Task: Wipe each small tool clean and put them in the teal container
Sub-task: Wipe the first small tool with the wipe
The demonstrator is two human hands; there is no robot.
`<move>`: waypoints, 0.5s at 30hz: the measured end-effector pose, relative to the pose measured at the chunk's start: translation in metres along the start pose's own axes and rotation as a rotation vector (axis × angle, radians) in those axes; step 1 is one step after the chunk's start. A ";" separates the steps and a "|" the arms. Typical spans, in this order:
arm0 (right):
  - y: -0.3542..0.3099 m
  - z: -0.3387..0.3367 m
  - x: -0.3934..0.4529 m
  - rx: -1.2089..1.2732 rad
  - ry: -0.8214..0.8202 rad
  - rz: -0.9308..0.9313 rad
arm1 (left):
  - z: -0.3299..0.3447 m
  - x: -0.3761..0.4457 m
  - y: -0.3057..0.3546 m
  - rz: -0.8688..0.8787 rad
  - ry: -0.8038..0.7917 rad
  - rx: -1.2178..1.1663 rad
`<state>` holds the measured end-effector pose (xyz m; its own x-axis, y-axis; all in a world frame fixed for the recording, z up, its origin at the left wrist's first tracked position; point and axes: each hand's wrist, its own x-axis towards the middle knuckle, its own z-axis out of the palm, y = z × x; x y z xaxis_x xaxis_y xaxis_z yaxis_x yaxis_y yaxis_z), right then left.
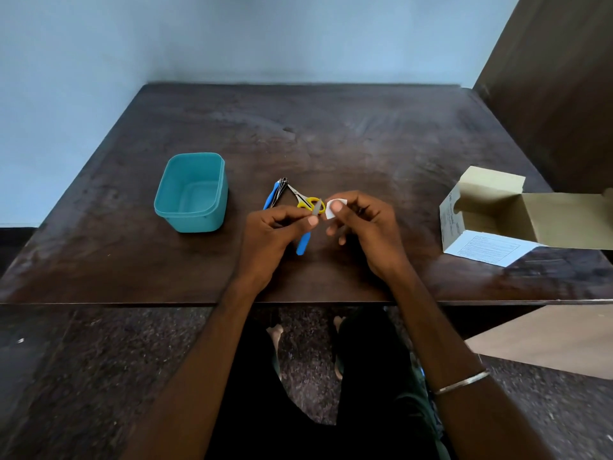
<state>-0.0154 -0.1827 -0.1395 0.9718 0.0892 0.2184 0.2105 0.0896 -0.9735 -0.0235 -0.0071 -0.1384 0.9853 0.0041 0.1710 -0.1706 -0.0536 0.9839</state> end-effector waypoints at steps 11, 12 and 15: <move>0.000 0.003 -0.001 -0.114 -0.064 0.043 | -0.001 -0.001 0.002 -0.018 0.031 -0.086; -0.001 0.004 -0.002 -0.126 -0.080 0.042 | -0.001 0.000 0.001 -0.014 0.024 -0.074; -0.002 0.006 -0.003 -0.138 -0.095 0.038 | -0.003 0.001 -0.001 -0.018 -0.011 -0.035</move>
<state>-0.0190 -0.1777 -0.1372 0.9663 0.1842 0.1800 0.1924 -0.0522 -0.9799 -0.0221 -0.0036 -0.1387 0.9882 -0.0065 0.1532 -0.1533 -0.0190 0.9880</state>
